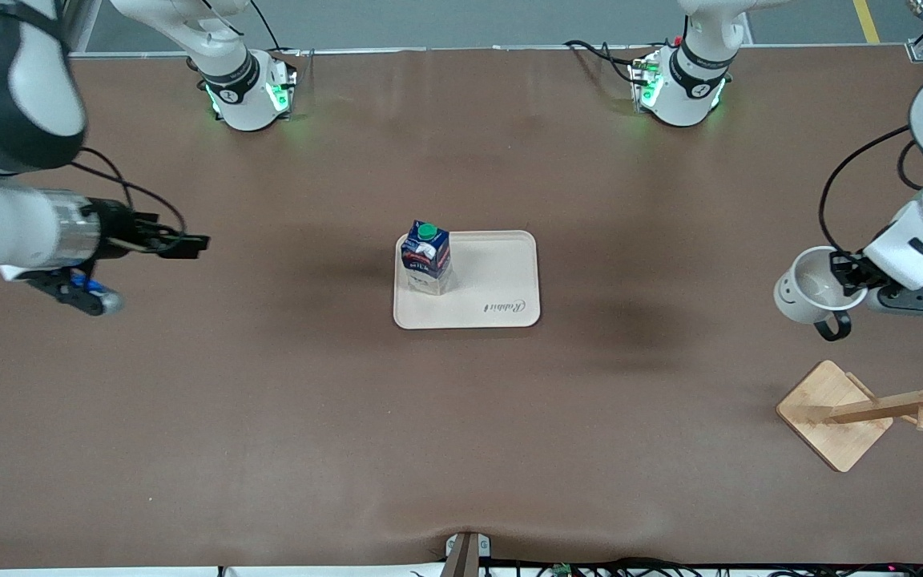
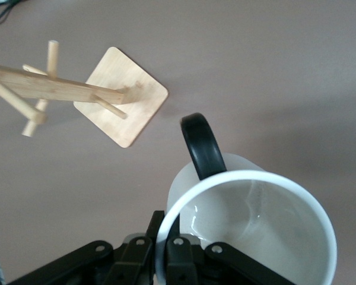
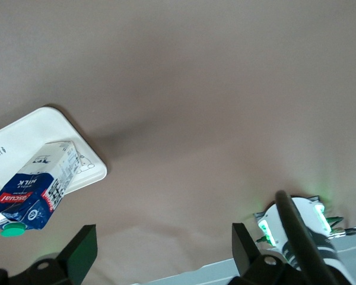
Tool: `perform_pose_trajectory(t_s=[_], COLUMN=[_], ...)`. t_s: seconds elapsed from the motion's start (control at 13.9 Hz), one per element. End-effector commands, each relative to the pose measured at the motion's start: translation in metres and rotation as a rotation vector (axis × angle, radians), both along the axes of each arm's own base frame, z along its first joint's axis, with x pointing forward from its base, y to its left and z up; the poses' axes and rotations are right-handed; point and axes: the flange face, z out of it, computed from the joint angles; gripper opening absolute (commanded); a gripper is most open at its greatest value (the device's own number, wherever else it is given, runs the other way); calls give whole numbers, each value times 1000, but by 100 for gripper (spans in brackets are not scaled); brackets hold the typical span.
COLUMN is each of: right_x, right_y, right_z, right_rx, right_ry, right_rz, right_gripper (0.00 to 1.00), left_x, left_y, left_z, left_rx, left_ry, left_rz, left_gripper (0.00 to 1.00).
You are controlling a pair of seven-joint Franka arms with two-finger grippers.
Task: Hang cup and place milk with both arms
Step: 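Carry the mug toward the wooden stand while the right gripper reaches out, then grasp the blue milk carton with the right gripper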
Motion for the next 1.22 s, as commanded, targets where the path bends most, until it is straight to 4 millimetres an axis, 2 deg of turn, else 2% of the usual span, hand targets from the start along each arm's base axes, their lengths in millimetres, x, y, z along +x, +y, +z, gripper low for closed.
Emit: perform_pose_trajectory(t_s=[0.0, 0.07, 0.22, 0.29, 0.36, 0.5, 0.57, 0.72, 0.86, 1.01, 1.15], right_x=[-23, -30, -45, -46, -50, -63, -72, -82, -85, -81, -86], right_y=[69, 107, 204, 233, 250, 275, 292, 308, 311, 318, 328], right_z=[-14, -21, -29, -36, -49, -74, -87, -106, -114, -122, -131], right_rx=[-29, -47, -47, -33, -37, -65, -75, -123, -177, -158, -154], right_ry=[-27, -52, -162, -200, -202, -174, -168, -167, -181, -210, -217], right_rz=[-33, -45, -137, -222, -234, -201, -174, -154, -180, -199, -186], right_gripper=[100, 100, 100, 100, 100, 100, 100, 100, 100, 100, 100], left_x=[14, 18, 24, 26, 27, 28, 29, 29, 29, 33, 36], left_y=[36, 44, 61, 63, 68, 84, 85, 85, 96, 104, 116], left_z=[11, 15, 18, 13, 11, 2, 2, 1, 3, 6, 4], left_rx=[3, 3, -19, -46, -60, -81, -90, -89, -89, -86, -88], left_ry=[9, 5, -9, -6, -7, -1, -8, -8, -17, -23, -26], left_rz=[-134, -172, -195, -205, -220, -217, -213, -215, -200, -230, -244], left_gripper=[0, 0, 0, 0, 0, 0, 0, 0, 0, 0, 0])
